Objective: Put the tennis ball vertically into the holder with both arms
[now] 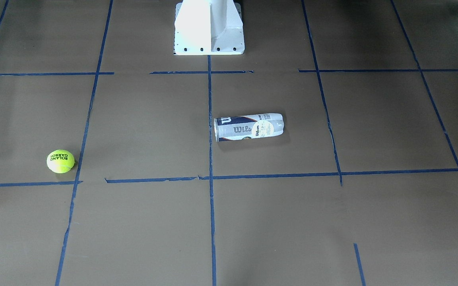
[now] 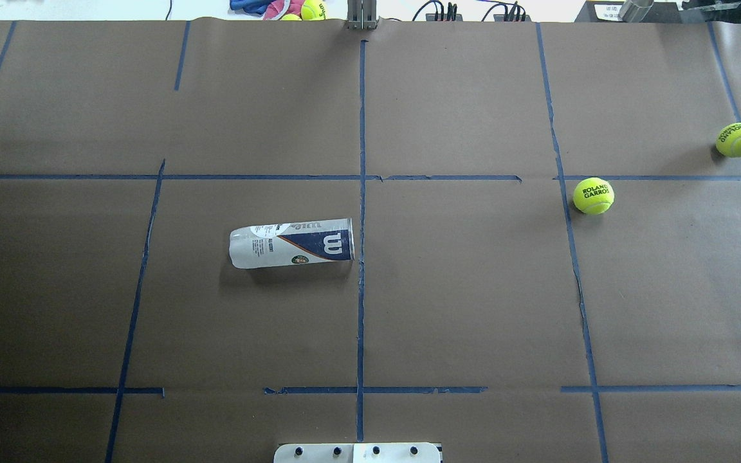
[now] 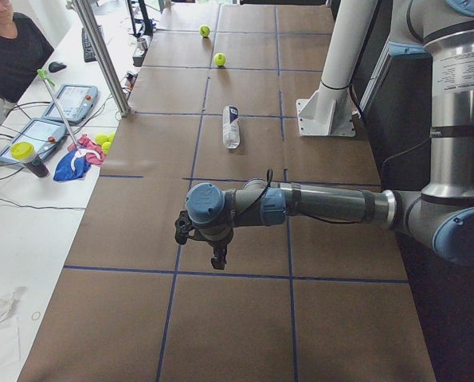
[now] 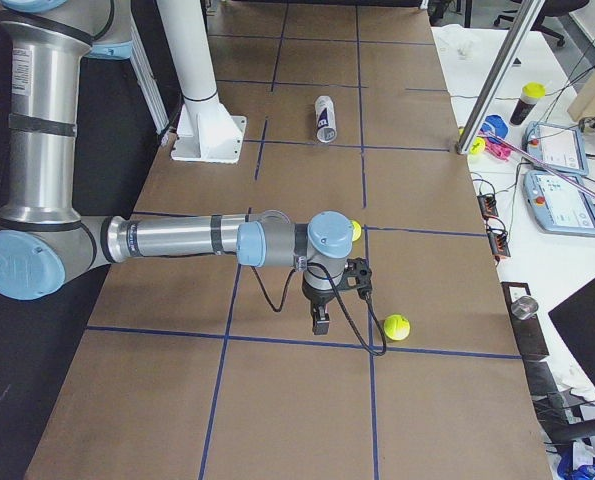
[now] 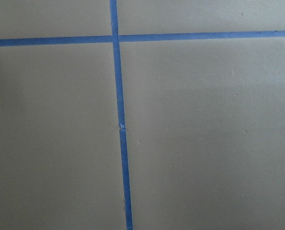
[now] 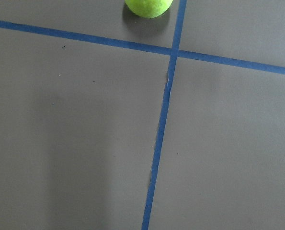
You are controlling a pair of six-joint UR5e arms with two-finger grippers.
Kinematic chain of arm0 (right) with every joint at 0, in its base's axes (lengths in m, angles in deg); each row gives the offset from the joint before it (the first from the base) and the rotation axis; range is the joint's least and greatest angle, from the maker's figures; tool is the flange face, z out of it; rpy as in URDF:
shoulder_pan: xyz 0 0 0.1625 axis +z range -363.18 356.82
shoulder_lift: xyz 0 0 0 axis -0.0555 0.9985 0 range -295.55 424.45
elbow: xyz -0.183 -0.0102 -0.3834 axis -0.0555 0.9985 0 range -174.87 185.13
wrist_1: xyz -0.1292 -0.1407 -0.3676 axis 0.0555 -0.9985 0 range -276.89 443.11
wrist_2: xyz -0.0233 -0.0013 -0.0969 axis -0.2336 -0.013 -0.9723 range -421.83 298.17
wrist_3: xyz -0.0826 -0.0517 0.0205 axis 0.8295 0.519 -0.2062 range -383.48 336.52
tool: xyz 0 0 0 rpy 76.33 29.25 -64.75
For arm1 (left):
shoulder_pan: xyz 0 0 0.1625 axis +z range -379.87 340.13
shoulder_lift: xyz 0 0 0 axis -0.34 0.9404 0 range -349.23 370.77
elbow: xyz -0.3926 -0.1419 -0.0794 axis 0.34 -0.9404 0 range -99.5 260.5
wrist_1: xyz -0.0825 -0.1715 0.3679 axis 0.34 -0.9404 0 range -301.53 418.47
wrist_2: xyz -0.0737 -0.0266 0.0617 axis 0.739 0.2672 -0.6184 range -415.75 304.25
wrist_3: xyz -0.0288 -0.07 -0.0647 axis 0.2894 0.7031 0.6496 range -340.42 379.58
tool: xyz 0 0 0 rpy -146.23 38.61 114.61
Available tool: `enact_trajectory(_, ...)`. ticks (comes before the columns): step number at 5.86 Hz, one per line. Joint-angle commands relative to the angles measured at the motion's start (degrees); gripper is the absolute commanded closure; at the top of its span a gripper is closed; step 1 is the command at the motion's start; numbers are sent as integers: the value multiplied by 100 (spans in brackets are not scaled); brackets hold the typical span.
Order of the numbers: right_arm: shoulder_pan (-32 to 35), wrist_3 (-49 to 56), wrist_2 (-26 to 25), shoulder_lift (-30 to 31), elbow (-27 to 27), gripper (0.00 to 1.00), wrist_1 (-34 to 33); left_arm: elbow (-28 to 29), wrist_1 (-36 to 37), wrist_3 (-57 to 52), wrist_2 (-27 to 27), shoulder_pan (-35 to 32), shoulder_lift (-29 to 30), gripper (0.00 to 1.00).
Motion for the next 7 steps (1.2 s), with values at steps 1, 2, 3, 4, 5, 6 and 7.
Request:
enact_trajectory(1,0,-1,-3,0,-88,0,-35,-10,-25,9,-9,0,-8,0)
enact_trajectory(2,0,-1,6,0,-97,0,-35,-71,-26,-17,-17,0,-17,0)
enact_trajectory(3,0,-1,6,0,-89,0,-35,-72,-43,-17,-78,0,-17,0)
enact_trajectory(4,0,-1,14,0,-88,0,-26,-133,-156,9,-9,0,-26,0)
enact_trajectory(5,0,-1,23,0,-80,0,8,-229,-149,35,26,0,-26,0)
enact_trajectory(6,0,-1,23,26,-132,0,17,-213,-96,44,18,9,-52,0)
enact_trajectory(7,0,-1,23,35,-150,0,18,-178,-122,45,18,9,-53,0)
